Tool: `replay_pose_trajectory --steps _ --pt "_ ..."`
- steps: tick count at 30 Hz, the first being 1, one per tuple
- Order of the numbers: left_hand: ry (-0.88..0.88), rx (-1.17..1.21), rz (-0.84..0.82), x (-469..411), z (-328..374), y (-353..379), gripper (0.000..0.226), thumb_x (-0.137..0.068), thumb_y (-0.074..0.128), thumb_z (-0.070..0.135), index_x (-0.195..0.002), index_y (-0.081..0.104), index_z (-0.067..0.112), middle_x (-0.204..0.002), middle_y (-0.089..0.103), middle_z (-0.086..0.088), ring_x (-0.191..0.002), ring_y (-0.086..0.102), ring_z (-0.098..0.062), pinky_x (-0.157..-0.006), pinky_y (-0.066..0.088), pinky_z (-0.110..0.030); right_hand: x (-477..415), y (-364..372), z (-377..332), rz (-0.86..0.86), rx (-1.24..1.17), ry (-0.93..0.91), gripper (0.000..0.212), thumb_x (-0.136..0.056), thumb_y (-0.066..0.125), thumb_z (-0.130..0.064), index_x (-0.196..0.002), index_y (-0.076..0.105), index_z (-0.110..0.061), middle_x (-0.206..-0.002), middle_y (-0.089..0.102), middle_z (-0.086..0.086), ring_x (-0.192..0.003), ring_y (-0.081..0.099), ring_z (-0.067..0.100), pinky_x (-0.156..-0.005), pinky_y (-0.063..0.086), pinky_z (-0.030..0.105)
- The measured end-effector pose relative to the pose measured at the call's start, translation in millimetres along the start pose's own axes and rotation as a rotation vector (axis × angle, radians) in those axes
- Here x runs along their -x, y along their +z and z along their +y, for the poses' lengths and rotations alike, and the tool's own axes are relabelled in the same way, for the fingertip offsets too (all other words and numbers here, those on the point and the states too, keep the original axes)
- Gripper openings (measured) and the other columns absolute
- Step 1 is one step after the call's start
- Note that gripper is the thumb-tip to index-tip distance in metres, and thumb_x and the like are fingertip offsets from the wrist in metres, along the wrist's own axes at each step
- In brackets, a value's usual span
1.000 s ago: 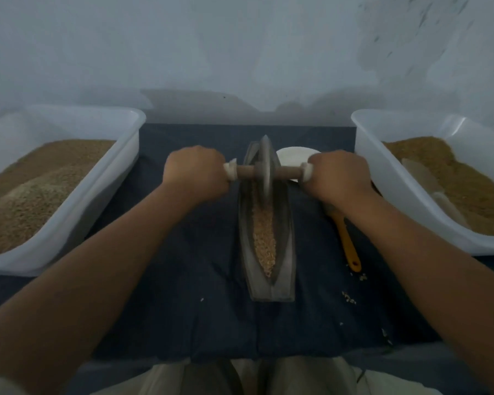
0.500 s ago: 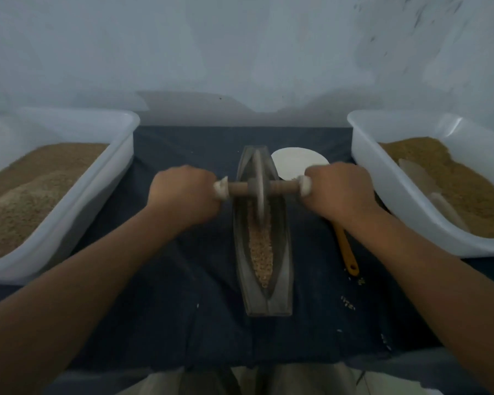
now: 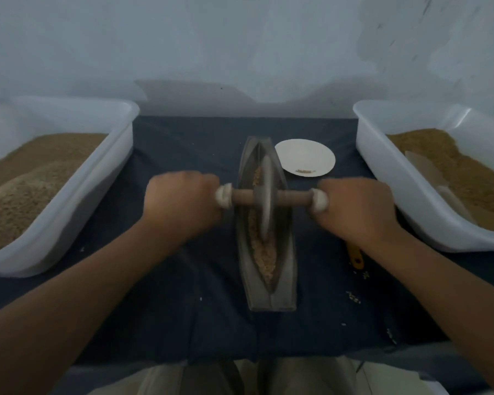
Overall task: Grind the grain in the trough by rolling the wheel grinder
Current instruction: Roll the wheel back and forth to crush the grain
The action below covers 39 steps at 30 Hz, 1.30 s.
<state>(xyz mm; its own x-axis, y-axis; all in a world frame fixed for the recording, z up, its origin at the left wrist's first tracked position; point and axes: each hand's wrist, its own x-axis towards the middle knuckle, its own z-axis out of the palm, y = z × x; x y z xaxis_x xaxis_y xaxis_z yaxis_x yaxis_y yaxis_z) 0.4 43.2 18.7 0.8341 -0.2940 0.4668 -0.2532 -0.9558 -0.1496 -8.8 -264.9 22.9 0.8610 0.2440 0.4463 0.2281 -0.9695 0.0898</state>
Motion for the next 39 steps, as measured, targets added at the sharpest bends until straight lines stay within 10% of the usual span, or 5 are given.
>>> replay_pose_trajectory --steps 4,16,23,30,39 --pt "-0.117 0.016 -0.099 -56 1 7 0.034 -0.093 0.056 0.042 -0.066 0.045 0.025 -0.067 0.054 0.004 -0.063 0.056 -0.027 -0.060 0.038 -0.032 -63 10 -1 -0.095 0.030 0.061 0.031 -0.093 0.061 -0.046 -0.072 0.046 -0.030 -0.064 0.045 -0.010 -0.062 0.051 0.019 -0.056 0.039 0.032" --pt "-0.018 0.027 0.088 11 1 2 0.043 -0.082 0.072 0.041 -0.060 0.039 0.024 -0.053 0.036 0.008 -0.041 0.036 -0.020 -0.053 0.019 -0.020 1 6 -1 0.063 -0.004 0.006 0.042 -0.094 0.046 -0.057 -0.066 0.053 -0.026 -0.056 0.048 -0.009 -0.049 0.051 0.019 -0.046 0.046 0.032" --pt "-0.159 0.106 -0.125 -47 -4 16 0.036 -0.095 0.055 0.045 -0.066 0.045 0.025 -0.074 0.064 0.001 -0.068 0.064 -0.029 -0.062 0.047 -0.032 -71 2 -3 -0.048 0.096 -0.002 0.031 -0.093 0.061 -0.037 -0.068 0.054 -0.020 -0.062 0.048 -0.005 -0.055 0.046 0.020 -0.052 0.035 0.031" --pt "0.081 0.058 0.085 37 -6 -9 0.040 -0.079 0.064 0.045 -0.062 0.032 0.028 -0.050 0.038 0.009 -0.036 0.039 -0.024 -0.053 0.013 -0.019 25 -26 -7 0.002 -0.080 -0.059 0.036 -0.086 0.040 -0.056 -0.061 0.047 -0.031 -0.048 0.040 -0.012 -0.040 0.042 0.011 -0.041 0.036 0.026" --pt "-0.109 0.025 -0.163 -74 -1 2 0.037 -0.087 0.058 0.048 -0.062 0.047 0.023 -0.063 0.049 0.006 -0.066 0.063 -0.027 -0.063 0.048 -0.032 -69 12 -2 -0.139 0.024 0.117 0.031 -0.095 0.058 -0.051 -0.076 0.050 -0.028 -0.075 0.062 -0.004 -0.066 0.053 0.017 -0.061 0.048 0.034"
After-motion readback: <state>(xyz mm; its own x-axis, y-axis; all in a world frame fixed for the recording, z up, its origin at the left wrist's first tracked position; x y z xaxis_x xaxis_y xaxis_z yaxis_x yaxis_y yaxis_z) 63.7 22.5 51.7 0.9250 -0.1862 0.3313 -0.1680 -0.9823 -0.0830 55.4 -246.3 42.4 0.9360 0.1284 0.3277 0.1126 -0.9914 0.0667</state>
